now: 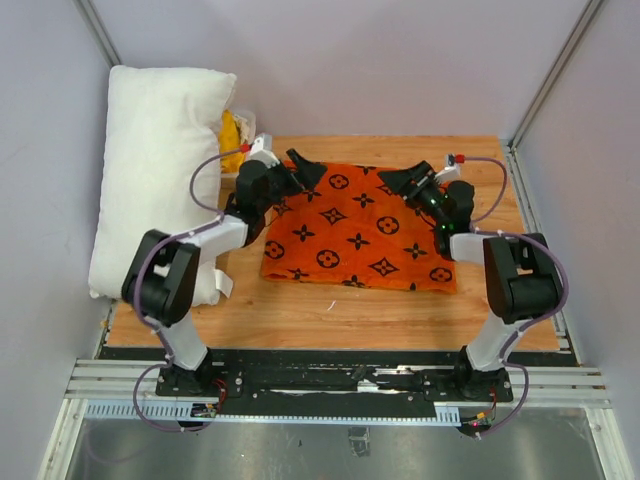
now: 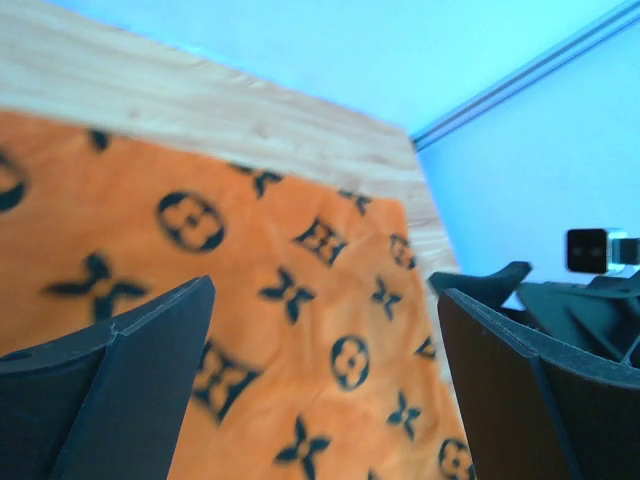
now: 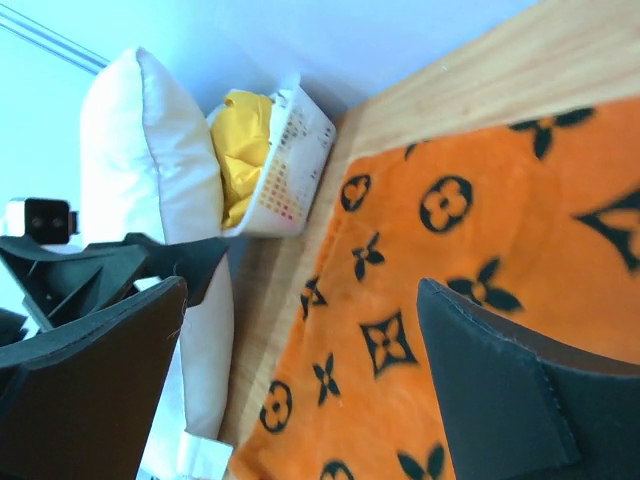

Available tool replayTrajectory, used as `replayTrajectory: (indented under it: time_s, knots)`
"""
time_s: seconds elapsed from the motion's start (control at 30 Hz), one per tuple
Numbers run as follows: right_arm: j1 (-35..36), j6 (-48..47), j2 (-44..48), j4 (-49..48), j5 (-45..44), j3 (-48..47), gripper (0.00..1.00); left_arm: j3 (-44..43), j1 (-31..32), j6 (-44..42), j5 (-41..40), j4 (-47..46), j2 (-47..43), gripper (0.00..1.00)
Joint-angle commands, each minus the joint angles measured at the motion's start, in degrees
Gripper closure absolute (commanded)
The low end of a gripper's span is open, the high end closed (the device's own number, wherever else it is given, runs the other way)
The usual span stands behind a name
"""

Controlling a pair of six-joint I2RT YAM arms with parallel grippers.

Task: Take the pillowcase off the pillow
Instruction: Fold the pillowcase at the center of the board.

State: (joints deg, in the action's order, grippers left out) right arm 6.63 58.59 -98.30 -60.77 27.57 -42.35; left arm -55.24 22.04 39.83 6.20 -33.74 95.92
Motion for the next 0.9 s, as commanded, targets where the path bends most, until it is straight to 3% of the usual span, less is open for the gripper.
replayTrajectory:
  time_s: [0.0,0.2,0.33,0.57,0.87]
  knots:
    - [2.7,3.4,-7.6,0.0,-3.7,-5.6,0.02,-9.0,0.2,9.3,10.4,-9.1,13.6,0.01]
    - [2.6,8.4,-17.9,-6.3,-6.3,-9.9,0.02,-16.3,0.7,21.9,16.3,-20.2,29.3,0.01]
    - [1.9,10.3,-23.4,-8.4,-5.6,-11.9,0.01,-19.1,0.6,22.3,15.6,-17.7,34.0,0.01]
    - [-3.3,12.7,-26.1,-13.3,-4.6,-7.5,0.01,-17.8,-3.2,19.3,9.8,-7.6,34.0,0.01]
    - [-16.1,13.1,-22.1,-15.0,-2.9,1.6,0.01,-11.8,-8.5,13.1,0.3,3.6,27.9,0.03]
